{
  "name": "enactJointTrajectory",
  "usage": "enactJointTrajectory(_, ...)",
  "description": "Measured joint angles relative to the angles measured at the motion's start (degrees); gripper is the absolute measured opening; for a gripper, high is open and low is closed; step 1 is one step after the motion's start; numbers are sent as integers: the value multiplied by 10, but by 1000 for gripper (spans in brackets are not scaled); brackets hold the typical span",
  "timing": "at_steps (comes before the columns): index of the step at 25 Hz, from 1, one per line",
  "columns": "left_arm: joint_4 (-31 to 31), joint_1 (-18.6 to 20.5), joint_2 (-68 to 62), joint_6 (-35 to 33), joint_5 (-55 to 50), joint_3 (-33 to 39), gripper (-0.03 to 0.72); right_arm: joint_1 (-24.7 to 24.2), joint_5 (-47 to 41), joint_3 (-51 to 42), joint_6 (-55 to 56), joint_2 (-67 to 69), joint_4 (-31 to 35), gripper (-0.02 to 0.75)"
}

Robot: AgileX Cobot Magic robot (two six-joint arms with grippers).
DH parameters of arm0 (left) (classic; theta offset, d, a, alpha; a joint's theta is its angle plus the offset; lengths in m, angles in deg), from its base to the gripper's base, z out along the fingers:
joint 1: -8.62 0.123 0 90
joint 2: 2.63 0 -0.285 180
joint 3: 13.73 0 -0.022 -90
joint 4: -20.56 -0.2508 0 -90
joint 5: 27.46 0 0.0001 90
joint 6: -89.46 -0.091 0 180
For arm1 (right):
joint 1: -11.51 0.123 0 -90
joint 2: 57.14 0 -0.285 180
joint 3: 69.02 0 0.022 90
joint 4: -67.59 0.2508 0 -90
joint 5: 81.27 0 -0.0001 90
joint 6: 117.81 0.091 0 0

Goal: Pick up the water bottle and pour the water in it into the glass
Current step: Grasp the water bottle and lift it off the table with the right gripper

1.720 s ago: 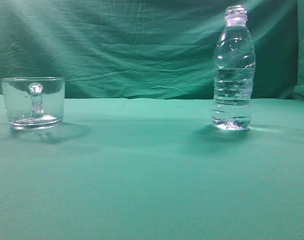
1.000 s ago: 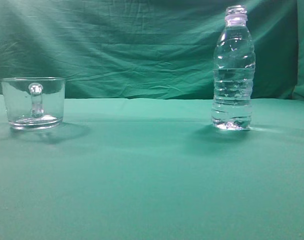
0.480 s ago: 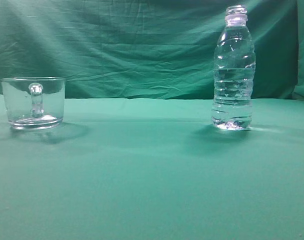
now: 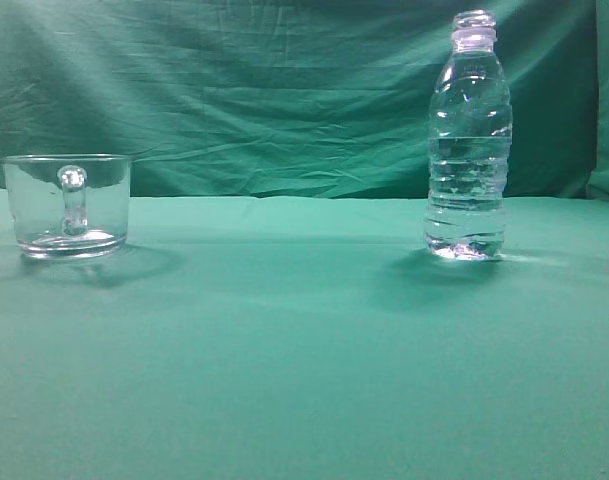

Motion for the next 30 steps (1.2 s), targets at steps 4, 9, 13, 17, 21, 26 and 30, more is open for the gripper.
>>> enactJointTrajectory(4,0,0,0,0,0,0,0,0,-13,14,33,0,0,0)
enactJointTrajectory(9,0,0,0,0,0,0,0,13,-41,64,46,34,0,0)
enactJointTrajectory(13,0,0,0,0,0,0,0,38,-44,96,-8,121,0,0)
enactJointTrajectory(17,0,0,0,0,0,0,0,69,-10,98,-57,214,0,0)
enactJointTrajectory(21,0,0,0,0,0,0,0,107,58,101,-101,315,-1,0)
enactJointTrajectory(26,0,0,0,0,0,0,0,167,184,101,-112,454,-5,0)
enactJointTrajectory(30,0,0,0,0,0,0,0,209,298,102,-114,561,-30,0)
